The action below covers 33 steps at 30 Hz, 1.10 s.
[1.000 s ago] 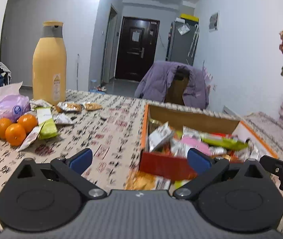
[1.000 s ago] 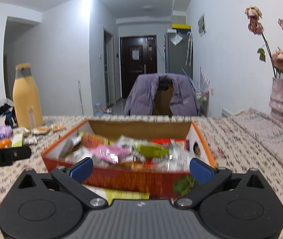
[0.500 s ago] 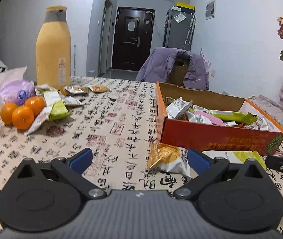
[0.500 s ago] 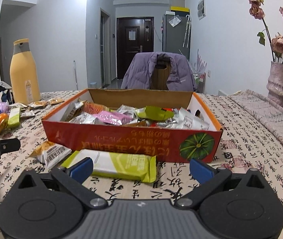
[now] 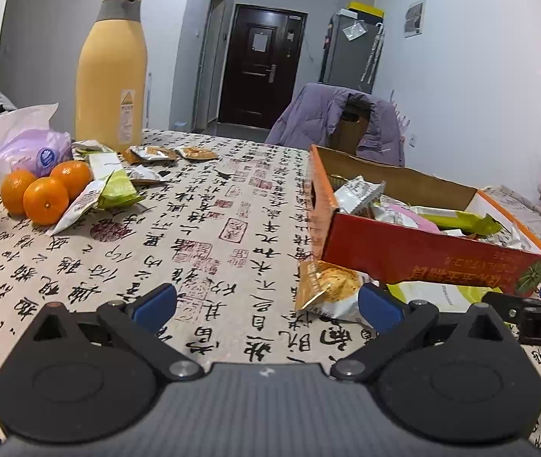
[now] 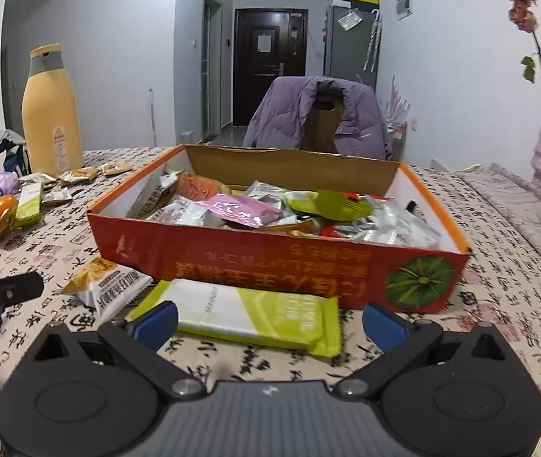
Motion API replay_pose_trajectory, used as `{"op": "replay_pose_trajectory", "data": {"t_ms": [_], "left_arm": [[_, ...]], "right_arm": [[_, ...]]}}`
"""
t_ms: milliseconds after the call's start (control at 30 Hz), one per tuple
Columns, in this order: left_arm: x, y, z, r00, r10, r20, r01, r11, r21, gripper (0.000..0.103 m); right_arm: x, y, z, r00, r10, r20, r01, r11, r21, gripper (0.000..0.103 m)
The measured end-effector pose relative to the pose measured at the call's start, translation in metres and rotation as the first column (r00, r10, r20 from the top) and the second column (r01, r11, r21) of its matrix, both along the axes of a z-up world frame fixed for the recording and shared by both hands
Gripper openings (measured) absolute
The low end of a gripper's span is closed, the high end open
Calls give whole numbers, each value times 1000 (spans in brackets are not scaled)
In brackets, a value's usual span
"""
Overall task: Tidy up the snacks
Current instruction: 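Move both tools back toward the remaining packets beside the box, then grasp the green-and-white bar with the right tool while the left tool grasps the biscuit packet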
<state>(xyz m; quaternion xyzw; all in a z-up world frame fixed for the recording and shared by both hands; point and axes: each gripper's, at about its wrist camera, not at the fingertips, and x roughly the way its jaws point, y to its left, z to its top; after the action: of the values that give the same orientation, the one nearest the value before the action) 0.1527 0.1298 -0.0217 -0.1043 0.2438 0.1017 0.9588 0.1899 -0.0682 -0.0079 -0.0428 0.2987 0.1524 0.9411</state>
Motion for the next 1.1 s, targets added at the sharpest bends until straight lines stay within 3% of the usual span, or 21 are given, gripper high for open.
{"op": "replay_pose_trajectory", "data": {"t_ms": [233, 433, 500, 567, 667, 867, 1100], "left_arm": [[0, 2, -1, 1000, 22, 0, -22, 1000, -4, 103], [-1, 6, -1, 999, 34, -3, -34, 999, -21, 103], [-1, 5, -1, 999, 32, -2, -32, 999, -18, 103], [-1, 5, -1, 999, 32, -2, -32, 999, -16, 103], [-1, 7, -2, 999, 38, 0, -38, 999, -31, 103], [-2, 14, -3, 999, 50, -8, -50, 996, -74, 103], [-3, 15, -3, 999, 50, -9, -50, 996, -79, 103]], "right_arm": [[26, 20, -4, 994, -36, -102, 42, 998, 49, 103], [36, 43, -6, 993, -80, -90, 83, 996, 23, 103], [39, 47, -8, 992, -91, -87, 92, 996, 7, 101], [40, 53, -11, 991, -106, -84, 105, 994, -10, 92], [39, 59, -16, 992, -92, -91, 90, 996, -21, 81], [19, 57, -19, 997, -3, -77, -3, 997, -74, 72], [-7, 28, -14, 992, 85, -96, -97, 987, -127, 70]]}}
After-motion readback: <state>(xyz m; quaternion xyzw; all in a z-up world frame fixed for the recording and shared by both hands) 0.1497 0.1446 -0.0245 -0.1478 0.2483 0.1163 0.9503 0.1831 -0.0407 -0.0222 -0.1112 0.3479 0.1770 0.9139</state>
